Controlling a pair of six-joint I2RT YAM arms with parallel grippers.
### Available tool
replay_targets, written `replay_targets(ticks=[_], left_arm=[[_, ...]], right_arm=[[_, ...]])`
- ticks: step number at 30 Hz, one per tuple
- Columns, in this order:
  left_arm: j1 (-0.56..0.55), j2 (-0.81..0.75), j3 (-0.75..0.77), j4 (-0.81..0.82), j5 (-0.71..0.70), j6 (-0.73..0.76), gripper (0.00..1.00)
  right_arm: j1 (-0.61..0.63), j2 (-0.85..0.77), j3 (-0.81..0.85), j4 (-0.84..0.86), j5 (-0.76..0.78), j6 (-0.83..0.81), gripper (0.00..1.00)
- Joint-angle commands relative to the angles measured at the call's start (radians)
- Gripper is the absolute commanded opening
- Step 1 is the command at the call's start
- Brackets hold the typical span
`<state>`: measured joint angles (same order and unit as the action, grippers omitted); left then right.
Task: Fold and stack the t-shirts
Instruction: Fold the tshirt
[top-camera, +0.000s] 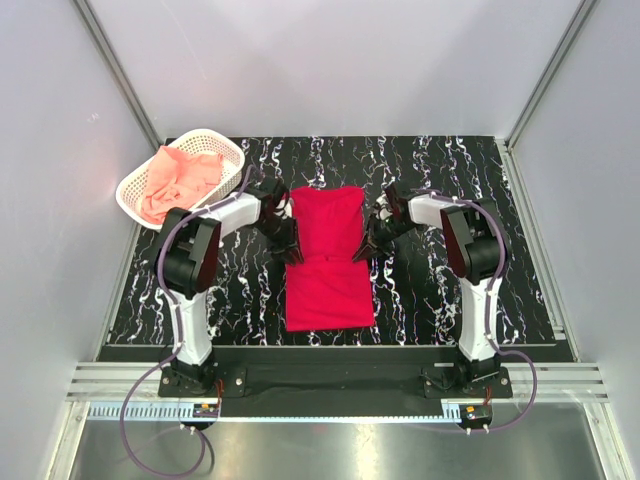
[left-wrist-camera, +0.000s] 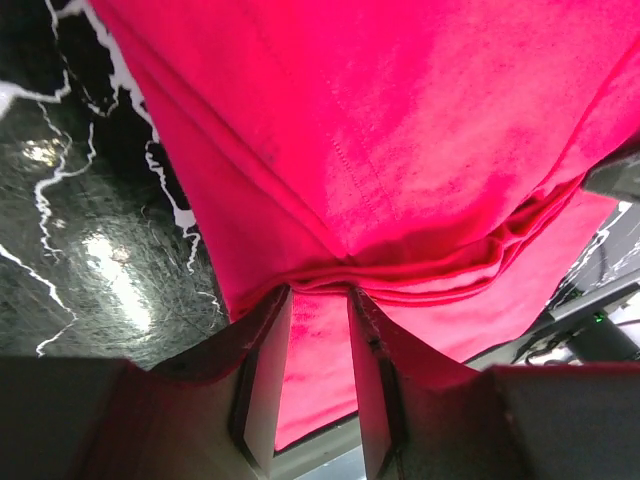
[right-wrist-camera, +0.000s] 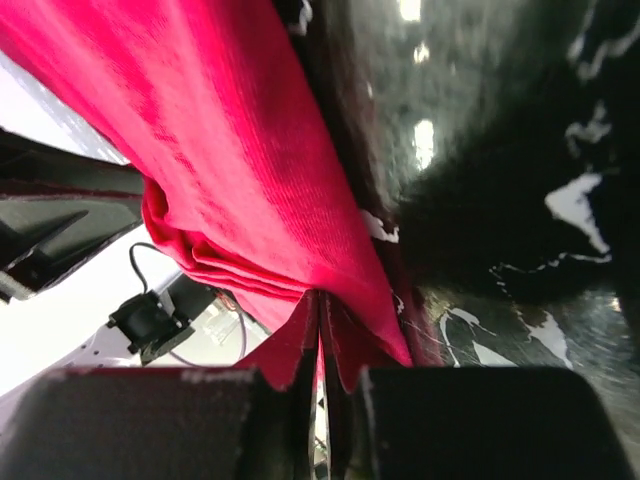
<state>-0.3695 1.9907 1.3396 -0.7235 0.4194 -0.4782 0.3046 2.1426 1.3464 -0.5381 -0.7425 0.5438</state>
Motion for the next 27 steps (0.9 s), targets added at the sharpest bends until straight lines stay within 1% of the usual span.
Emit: replay_targets(ticks=[1,2,3,4,5,6,7,8,9,10,11,12,13,14,15,16,17,18,19,20,21,22,23,24,25,27], left_arm=[[-0.005,0.032,0.073,-0.011,-0.04,0.078,0.36],[-0.005,0.036,0.096,-0.045,-0.071,0.088,0.37],[-0.008,0.02,0.131,-0.077,-0.138,0.111,0.37],[-0.009,0.02,0.145,-0.077,-0.169,0.124,0.38],[-0.011,-0.021,0.153,-0.1,-0.197,0.131,0.4],[-0.011,-0.047,0.155,-0.108,-0.236,0.139,0.43],[-0.012,-0.081,0.15,-0.114,-0.248,0.139,0.51],[-0.014,-0.149,0.129,-0.12,-0.257,0.138,0.54],[-0.017,-0.194,0.103,-0.117,-0.261,0.125,0.57],[-0.028,-0.234,0.075,-0.114,-0.261,0.116,0.59],[-0.035,-0.274,-0.003,-0.105,-0.261,0.104,0.61],[-0.045,-0.358,-0.047,-0.097,-0.252,0.07,0.62],[-0.066,-0.398,-0.097,-0.087,-0.243,0.046,0.62],[-0.08,-0.447,-0.214,-0.056,-0.231,0.018,0.63],[-0.094,-0.525,-0.265,-0.039,-0.206,-0.041,0.63],[-0.126,-0.57,-0.327,-0.021,-0.2,-0.075,0.63],[-0.144,-0.61,-0.377,0.016,-0.192,-0.112,0.65],[-0.181,-0.683,-0.479,0.042,-0.168,-0.19,0.65],[-0.199,-0.716,-0.526,0.102,-0.154,-0.233,0.65],[-0.216,-0.743,-0.569,0.134,-0.13,-0.32,0.66],[-0.245,-0.775,-0.655,0.165,-0.122,-0.362,0.66],[-0.256,-0.818,-0.69,0.22,-0.117,-0.402,0.67],[-0.262,-0.837,-0.732,0.245,-0.11,-0.475,0.67],[-0.275,-0.851,-0.787,0.266,-0.11,-0.509,0.67],[-0.278,-0.874,-0.815,0.309,-0.111,-0.542,0.67],[-0.282,-0.889,-0.861,0.347,-0.126,-0.608,0.67]], right_arm=[[-0.012,0.02,0.071,-0.049,0.107,-0.06,0.07],[-0.01,0.017,0.101,-0.072,0.152,-0.074,0.08],[-0.007,0.001,0.138,-0.135,0.24,-0.115,0.11],[-0.007,-0.016,0.138,-0.178,0.241,-0.136,0.15],[-0.002,-0.039,0.166,-0.221,0.355,-0.159,0.18],[0.001,-0.065,0.168,-0.277,0.394,-0.192,0.24],[-0.002,-0.134,0.165,-0.299,0.431,-0.202,0.37],[-0.001,-0.169,0.148,-0.324,0.498,-0.206,0.41],[-0.001,-0.206,0.128,-0.351,0.508,-0.214,0.45],[0.001,-0.28,0.103,-0.358,0.5,-0.212,0.51],[0.001,-0.314,0.039,-0.365,0.488,-0.209,0.54],[0.007,-0.347,-0.001,-0.359,0.465,-0.199,0.55],[0.014,-0.413,-0.092,-0.353,0.412,-0.191,0.58],[0.021,-0.446,-0.137,-0.335,0.39,-0.18,0.59],[0.039,-0.478,-0.185,-0.318,0.376,-0.157,0.61],[0.044,-0.543,-0.234,-0.301,0.368,-0.145,0.64],[0.048,-0.578,-0.322,-0.266,0.35,-0.131,0.67],[0.054,-0.633,-0.364,-0.248,0.339,-0.104,0.68],[0.056,-0.653,-0.435,-0.231,0.309,-0.088,0.7],[0.059,-0.668,-0.469,-0.189,0.283,-0.059,0.71],[0.059,-0.681,-0.501,-0.159,0.253,-0.041,0.72],[0.06,-0.696,-0.57,-0.125,0.2,-0.021,0.72],[0.06,-0.702,-0.599,-0.058,0.181,0.014,0.72],[0.06,-0.707,-0.627,-0.025,0.17,0.031,0.72],[0.062,-0.704,-0.673,0.004,0.157,0.045,0.72],[0.06,-0.695,-0.714,0.081,0.149,0.074,0.7]])
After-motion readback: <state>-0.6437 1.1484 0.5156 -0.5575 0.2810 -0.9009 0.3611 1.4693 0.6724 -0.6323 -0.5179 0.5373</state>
